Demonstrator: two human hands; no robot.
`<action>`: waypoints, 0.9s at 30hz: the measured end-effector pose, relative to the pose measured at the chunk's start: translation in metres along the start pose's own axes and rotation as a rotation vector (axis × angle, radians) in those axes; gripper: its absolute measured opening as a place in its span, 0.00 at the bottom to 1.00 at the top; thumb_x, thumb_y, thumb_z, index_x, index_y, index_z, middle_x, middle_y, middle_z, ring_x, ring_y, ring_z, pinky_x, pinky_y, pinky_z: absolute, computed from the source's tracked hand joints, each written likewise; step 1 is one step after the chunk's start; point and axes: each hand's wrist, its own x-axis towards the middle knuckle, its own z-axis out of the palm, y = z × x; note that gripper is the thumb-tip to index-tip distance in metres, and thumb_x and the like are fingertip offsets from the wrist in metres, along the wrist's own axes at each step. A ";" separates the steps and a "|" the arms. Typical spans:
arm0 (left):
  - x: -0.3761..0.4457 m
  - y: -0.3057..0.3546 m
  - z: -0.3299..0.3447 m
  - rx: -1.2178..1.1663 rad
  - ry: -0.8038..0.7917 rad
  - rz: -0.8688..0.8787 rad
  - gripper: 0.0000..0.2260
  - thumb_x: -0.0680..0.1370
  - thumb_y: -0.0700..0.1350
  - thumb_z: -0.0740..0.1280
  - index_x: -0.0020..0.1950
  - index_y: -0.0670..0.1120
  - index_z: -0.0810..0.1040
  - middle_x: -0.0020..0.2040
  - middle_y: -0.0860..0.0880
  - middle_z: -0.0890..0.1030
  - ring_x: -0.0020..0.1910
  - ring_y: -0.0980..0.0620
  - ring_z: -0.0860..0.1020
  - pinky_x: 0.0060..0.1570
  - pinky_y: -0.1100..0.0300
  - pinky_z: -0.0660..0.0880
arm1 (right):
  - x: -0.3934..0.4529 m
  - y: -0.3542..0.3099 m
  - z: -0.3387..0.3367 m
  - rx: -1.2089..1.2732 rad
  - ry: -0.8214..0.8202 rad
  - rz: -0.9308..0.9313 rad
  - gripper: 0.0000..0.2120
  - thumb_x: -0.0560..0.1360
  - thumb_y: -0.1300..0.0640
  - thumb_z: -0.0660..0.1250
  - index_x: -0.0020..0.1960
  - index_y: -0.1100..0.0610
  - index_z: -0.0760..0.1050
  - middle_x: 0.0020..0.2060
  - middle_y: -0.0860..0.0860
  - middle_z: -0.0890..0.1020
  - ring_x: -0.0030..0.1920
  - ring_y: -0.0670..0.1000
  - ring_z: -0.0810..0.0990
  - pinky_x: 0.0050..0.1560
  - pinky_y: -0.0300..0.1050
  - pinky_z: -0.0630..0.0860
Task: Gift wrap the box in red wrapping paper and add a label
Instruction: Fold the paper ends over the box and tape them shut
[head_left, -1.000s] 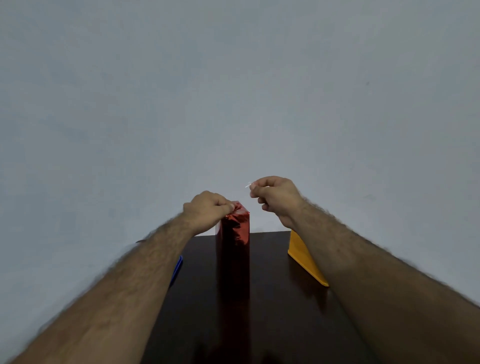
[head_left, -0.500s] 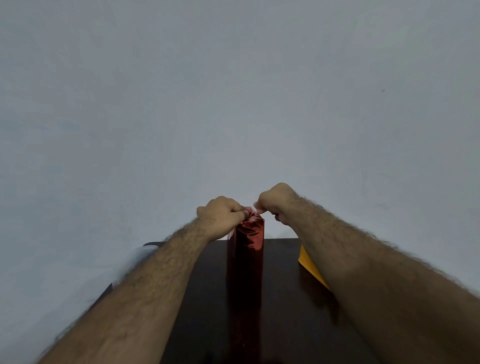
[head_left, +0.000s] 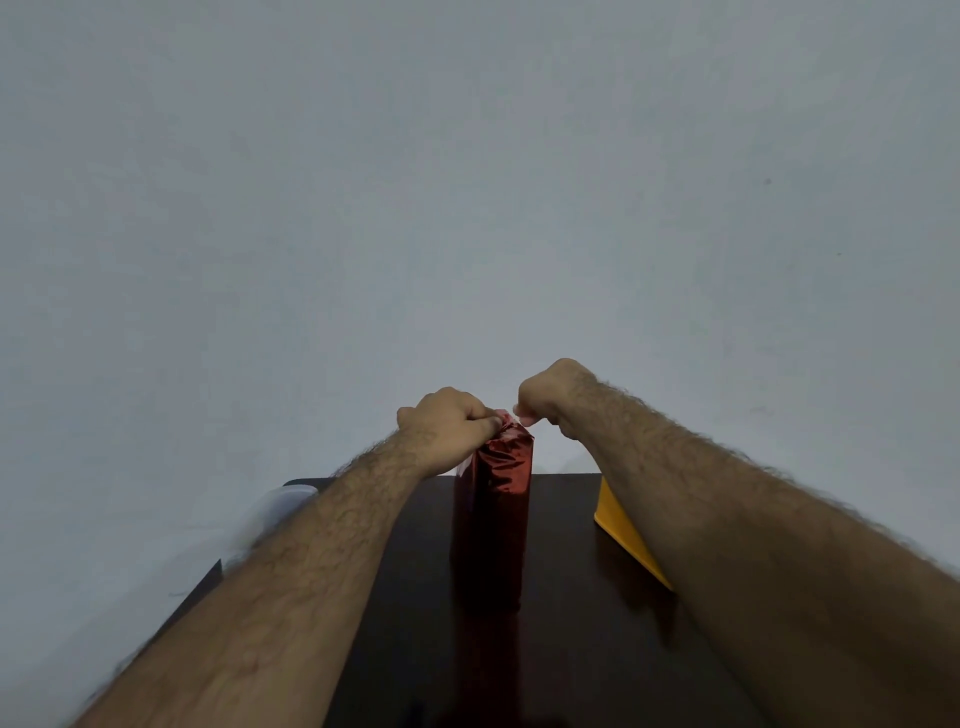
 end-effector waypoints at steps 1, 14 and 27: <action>0.000 0.000 -0.001 0.003 -0.004 -0.002 0.13 0.83 0.58 0.67 0.45 0.54 0.87 0.49 0.61 0.84 0.57 0.54 0.79 0.66 0.46 0.66 | -0.003 0.001 -0.002 -0.004 -0.067 -0.011 0.13 0.80 0.66 0.68 0.37 0.62 0.72 0.29 0.53 0.73 0.29 0.51 0.67 0.24 0.42 0.68; -0.004 0.000 -0.003 -0.009 -0.009 -0.003 0.12 0.83 0.58 0.68 0.41 0.61 0.83 0.55 0.62 0.84 0.61 0.54 0.78 0.69 0.46 0.65 | 0.017 0.049 0.021 0.674 -0.361 0.370 0.11 0.78 0.56 0.72 0.38 0.56 0.80 0.26 0.45 0.78 0.30 0.45 0.65 0.36 0.39 0.66; -0.008 0.002 -0.002 -0.098 0.015 -0.010 0.09 0.83 0.56 0.69 0.47 0.56 0.87 0.55 0.59 0.85 0.60 0.52 0.79 0.72 0.41 0.67 | 0.035 0.074 0.047 0.653 0.218 0.037 0.07 0.75 0.54 0.75 0.48 0.58 0.85 0.43 0.52 0.85 0.42 0.52 0.80 0.43 0.46 0.78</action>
